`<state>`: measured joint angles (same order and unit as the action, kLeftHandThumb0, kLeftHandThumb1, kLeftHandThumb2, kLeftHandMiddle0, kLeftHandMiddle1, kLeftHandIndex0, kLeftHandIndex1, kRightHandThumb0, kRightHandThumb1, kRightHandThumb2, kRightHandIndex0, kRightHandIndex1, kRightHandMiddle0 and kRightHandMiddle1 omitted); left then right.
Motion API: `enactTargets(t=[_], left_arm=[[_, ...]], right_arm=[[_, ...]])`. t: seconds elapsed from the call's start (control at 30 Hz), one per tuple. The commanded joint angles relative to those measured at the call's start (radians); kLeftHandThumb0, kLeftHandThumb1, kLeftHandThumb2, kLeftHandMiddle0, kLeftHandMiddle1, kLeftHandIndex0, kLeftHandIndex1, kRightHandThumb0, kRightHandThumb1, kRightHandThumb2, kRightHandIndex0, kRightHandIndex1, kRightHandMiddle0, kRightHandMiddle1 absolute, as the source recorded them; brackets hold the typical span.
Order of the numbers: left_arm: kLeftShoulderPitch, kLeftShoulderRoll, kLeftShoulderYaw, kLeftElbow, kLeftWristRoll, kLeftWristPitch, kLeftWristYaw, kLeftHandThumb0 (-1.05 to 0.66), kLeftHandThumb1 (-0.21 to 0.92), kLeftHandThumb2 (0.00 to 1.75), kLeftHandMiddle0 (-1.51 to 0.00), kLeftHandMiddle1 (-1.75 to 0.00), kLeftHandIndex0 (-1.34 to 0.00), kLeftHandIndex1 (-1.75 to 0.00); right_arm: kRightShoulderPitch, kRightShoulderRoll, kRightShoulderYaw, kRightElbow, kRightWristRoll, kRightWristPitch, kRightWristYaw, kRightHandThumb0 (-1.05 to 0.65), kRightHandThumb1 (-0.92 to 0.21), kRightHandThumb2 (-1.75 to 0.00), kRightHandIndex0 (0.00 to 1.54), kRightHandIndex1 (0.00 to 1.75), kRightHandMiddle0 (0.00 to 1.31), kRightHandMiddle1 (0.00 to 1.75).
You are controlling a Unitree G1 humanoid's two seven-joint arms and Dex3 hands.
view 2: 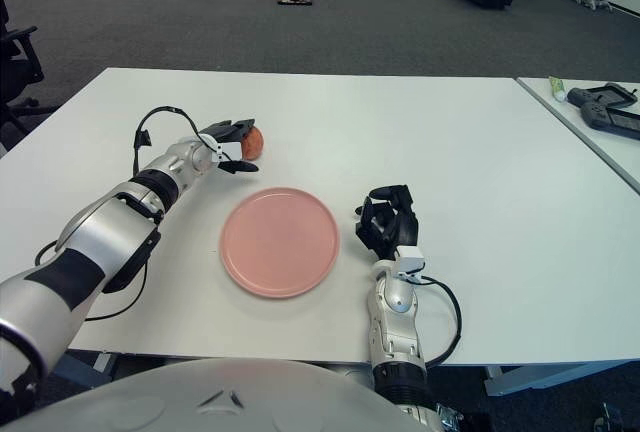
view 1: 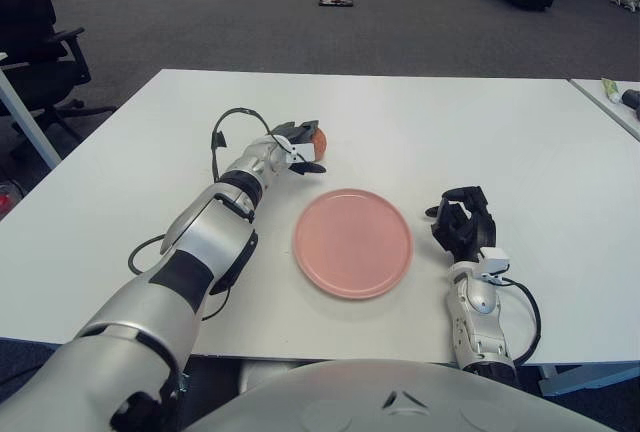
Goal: Put the apple into the plate.
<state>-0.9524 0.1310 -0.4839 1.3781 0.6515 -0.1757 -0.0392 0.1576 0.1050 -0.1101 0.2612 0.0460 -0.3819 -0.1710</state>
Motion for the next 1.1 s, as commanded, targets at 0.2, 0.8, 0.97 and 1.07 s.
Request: enactTargets(t=[0.2, 0.8, 0.97, 1.07], left_arm=[[0.007, 0.012, 0.019, 0.008, -0.014, 0.052, -0.042, -1.05, 0.92, 0.52, 0.00, 0.00, 0.00, 0.00], [0.011, 0.012, 0.014, 0.007, -0.002, 0.066, -0.036, -1.04, 0.92, 0.58, 0.00, 0.00, -0.03, -0.13], [0.011, 0.013, 0.001, 0.006, 0.009, 0.059, -0.024, -1.03, 0.92, 0.58, -0.04, -0.03, 0.00, -0.41], [0.011, 0.014, -0.004, 0.006, 0.012, 0.055, -0.019, -1.03, 0.92, 0.58, -0.08, -0.14, 0.00, -0.56]], right_arm=[[0.052, -0.002, -0.014, 0.016, -0.009, 0.027, -0.013, -0.39, -0.65, -0.90, 0.60, 1.55, 0.36, 1.75], [0.070, 0.016, -0.011, -0.029, 0.015, 0.055, -0.011, -0.39, -0.65, -0.90, 0.57, 1.52, 0.36, 1.75], [0.071, 0.011, -0.008, -0.024, 0.008, 0.052, -0.009, -0.39, -0.64, -0.91, 0.59, 1.54, 0.37, 1.75], [0.071, 0.009, -0.007, -0.022, 0.004, 0.050, -0.008, -0.39, -0.64, -0.92, 0.60, 1.55, 0.37, 1.75]])
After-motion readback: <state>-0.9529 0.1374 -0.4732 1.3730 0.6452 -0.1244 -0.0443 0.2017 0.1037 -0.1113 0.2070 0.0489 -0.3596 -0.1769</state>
